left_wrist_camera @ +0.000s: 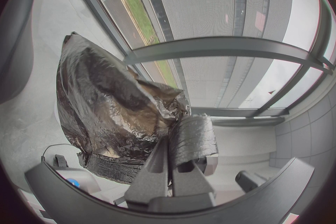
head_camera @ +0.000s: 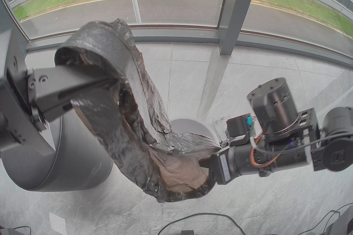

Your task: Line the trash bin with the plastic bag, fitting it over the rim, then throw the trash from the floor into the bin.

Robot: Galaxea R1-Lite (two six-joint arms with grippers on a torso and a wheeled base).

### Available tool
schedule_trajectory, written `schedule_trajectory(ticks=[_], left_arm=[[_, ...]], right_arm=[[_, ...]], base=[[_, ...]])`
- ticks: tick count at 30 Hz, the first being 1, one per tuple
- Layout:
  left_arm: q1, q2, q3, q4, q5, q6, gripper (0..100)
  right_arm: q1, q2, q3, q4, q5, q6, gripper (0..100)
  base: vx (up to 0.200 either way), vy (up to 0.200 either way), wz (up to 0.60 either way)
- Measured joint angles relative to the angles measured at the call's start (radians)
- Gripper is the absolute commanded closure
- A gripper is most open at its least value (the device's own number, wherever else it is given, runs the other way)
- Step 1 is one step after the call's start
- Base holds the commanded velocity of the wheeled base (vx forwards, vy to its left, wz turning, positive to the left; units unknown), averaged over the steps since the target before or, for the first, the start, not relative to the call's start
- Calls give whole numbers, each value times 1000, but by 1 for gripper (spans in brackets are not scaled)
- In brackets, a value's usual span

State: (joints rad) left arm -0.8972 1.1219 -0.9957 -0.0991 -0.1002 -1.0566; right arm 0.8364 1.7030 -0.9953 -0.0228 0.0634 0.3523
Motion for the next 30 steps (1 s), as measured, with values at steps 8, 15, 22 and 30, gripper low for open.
schedule_trajectory(ticks=[8,15,22,30], left_arm=[[40,6,183,-175,-254,1,100],[52,51,277,-267,-309,2,100],[54,109,331,-284,-359,14,100],[53,164,394,-329,-394,17,100]], right_arm=[[-103,-120,-133,366,197,19,100],[-168,-140,-239,564,247,17,100],[-177,-117,-313,739,279,-51,100],[-178,-76,-339,835,328,-149,100]], base=[[0,0,0],[0,0,0],[0,0,0],[0,0,0]])
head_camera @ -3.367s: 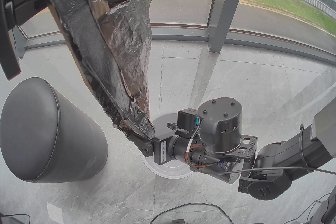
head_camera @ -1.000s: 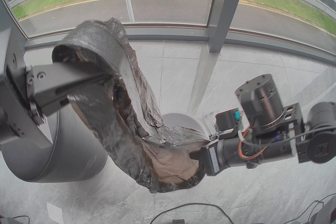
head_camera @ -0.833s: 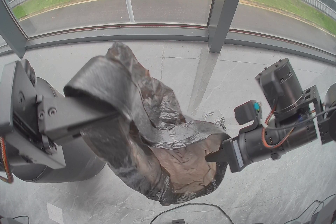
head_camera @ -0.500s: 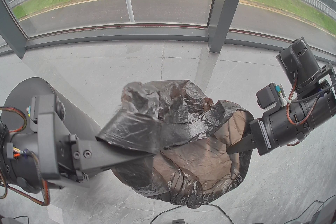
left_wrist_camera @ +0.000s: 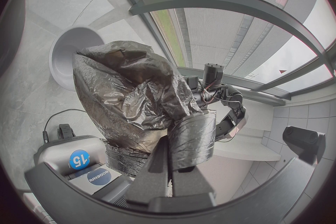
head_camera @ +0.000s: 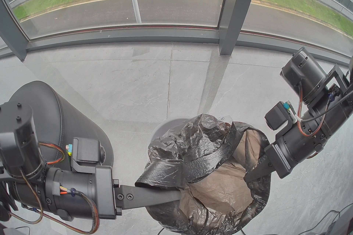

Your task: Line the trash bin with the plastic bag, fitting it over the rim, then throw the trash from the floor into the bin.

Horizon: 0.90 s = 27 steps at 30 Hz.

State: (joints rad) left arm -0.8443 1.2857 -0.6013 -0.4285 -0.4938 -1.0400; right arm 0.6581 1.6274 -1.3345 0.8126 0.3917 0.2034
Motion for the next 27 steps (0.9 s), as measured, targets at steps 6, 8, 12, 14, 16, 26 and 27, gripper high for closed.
schedule_trajectory(ticks=[6,8,12,14,16,26,27], left_arm=[[1,44,56,-80,-1,0,100],[2,63,75,-109,-1,0,100],[14,101,101,-149,-1,0,100],[27,128,109,-166,-1,0,100],[42,158,114,-180,-1,0,100],[104,296,116,-287,-1,4,100],[112,310,115,-297,-1,10,100]], right_arm=[[-2,58,0,-15,0,0,100],[-5,81,-1,-39,0,1,100],[-17,123,1,-70,0,2,100],[-26,145,1,-86,-1,2,100],[-37,161,1,-99,-1,2,100],[-95,224,4,-216,0,2,100],[-98,232,5,-236,0,2,100]], base=[[0,0,0],[0,0,0],[0,0,0],[0,0,0],[0,0,0],[0,0,0],[0,0,0]])
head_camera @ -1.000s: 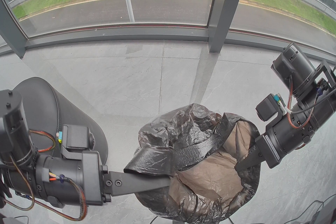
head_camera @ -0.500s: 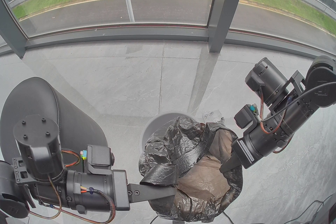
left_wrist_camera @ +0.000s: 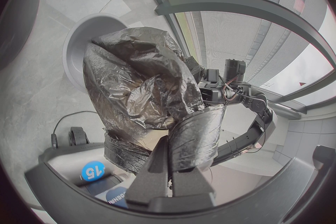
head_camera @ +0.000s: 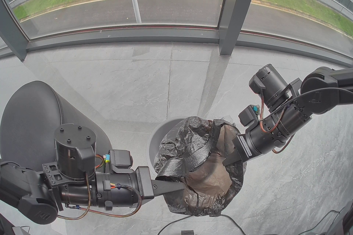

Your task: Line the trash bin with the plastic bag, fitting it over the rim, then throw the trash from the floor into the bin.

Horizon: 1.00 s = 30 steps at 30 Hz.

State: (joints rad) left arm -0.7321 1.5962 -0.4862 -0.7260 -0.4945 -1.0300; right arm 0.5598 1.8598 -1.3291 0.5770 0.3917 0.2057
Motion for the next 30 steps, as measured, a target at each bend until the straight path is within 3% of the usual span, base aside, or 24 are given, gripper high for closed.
schedule_trajectory(ticks=[11,22,30], left_arm=[[139,170,-13,-91,3,132,100],[254,284,-66,-148,-1,166,100],[281,301,-82,-146,-2,170,100]], right_arm=[[-15,106,-1,-227,-2,11,100],[-14,220,-8,-458,-5,41,100],[-7,251,-8,-473,-4,48,100]], base=[[0,0,0],[0,0,0],[0,0,0]])
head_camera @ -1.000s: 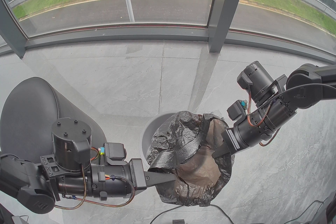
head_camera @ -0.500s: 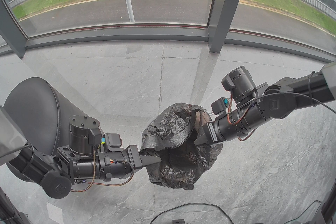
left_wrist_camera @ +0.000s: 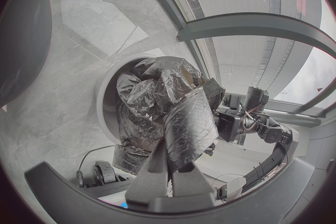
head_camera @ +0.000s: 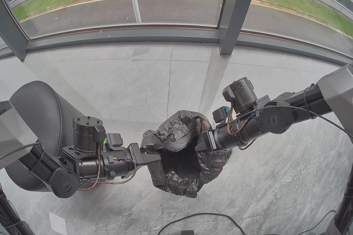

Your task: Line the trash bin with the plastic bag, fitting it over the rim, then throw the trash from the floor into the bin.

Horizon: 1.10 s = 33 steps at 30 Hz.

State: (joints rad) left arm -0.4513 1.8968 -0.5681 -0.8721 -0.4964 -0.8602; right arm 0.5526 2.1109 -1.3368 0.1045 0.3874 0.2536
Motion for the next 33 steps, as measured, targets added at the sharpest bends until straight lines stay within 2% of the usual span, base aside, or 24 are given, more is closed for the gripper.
schedule_trajectory(ticks=[10,25,27,33], left_arm=[[4,37,9,3,3,20,100],[94,126,-33,2,9,73,100],[101,130,-39,2,8,81,100],[116,160,-74,4,9,100,100]], right_arm=[[-8,-1,77,-4,-3,0,100],[-86,8,117,-96,-10,-3,100],[-94,12,118,-106,-18,-4,100],[-113,40,117,-149,-98,-8,100]], base=[[0,0,0],[0,0,0],[0,0,0],[0,0,0]])
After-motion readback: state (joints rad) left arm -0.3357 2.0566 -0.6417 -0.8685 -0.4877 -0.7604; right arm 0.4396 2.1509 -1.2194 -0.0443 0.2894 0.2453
